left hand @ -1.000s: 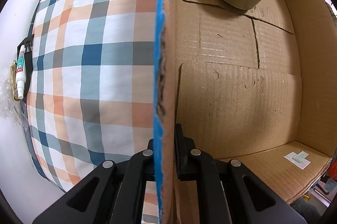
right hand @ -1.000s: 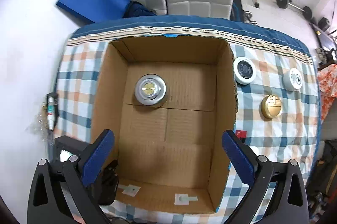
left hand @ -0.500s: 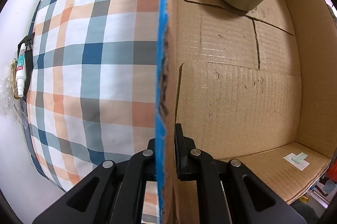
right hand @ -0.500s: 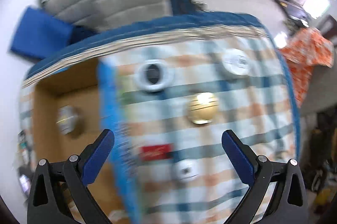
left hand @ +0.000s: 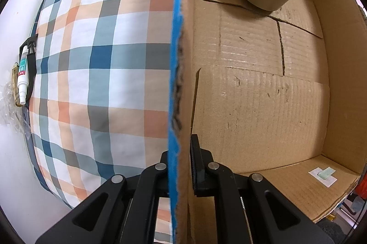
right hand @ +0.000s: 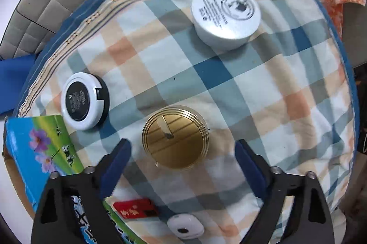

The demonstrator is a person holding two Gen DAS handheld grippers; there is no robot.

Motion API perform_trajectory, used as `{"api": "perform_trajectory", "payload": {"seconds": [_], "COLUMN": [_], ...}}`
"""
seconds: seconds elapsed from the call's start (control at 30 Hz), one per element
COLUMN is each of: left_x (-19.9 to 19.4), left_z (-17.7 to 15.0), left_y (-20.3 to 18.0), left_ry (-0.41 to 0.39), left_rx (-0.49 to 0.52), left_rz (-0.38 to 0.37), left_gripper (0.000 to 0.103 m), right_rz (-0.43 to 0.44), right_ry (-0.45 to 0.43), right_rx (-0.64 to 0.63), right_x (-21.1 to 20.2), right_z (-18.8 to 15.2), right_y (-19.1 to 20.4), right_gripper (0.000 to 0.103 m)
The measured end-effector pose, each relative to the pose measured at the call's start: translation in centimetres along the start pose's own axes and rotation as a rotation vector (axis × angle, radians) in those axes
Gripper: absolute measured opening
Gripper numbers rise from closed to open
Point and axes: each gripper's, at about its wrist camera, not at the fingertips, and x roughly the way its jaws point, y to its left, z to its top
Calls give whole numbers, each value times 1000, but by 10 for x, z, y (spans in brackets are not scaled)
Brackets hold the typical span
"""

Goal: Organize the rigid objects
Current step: 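Move the right gripper to the gold tin and grasp it, then carry the gold tin into the box beside the silver tin, release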

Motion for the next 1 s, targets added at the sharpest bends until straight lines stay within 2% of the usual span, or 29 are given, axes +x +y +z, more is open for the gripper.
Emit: {"api": "perform_trajectory", "payload": {"seconds": [0.1, 0.2, 0.4, 0.57, 0.77, 1.0], "left_x": [1, 2, 3, 3, 4, 3], "left_z": [0, 0, -1, -1, -1, 0], "left_y": [0, 0, 1, 1, 1, 1], "left_ry": [2, 3, 2, 2, -1, -1], "left_rx": [0, -4, -8, -8, -6, -6], "left_rz": [2, 1, 1, 1, 3, 4], "left_gripper": [5, 5, 5, 5, 5, 5], "right_rz": [-6, -14, -46, -47, -2, 98], "right_ry": [27, 49, 39, 15, -11, -55], "right_rx": [0, 0, -25, -43, -104, -207], "right_x": [12, 20, 18, 7, -29, -87], "right_z": [7, 11, 14, -7, -30, -66], "right_y": [6, 12, 29, 41, 69, 113], "right_gripper": [88, 69, 68, 68, 68, 68]}}
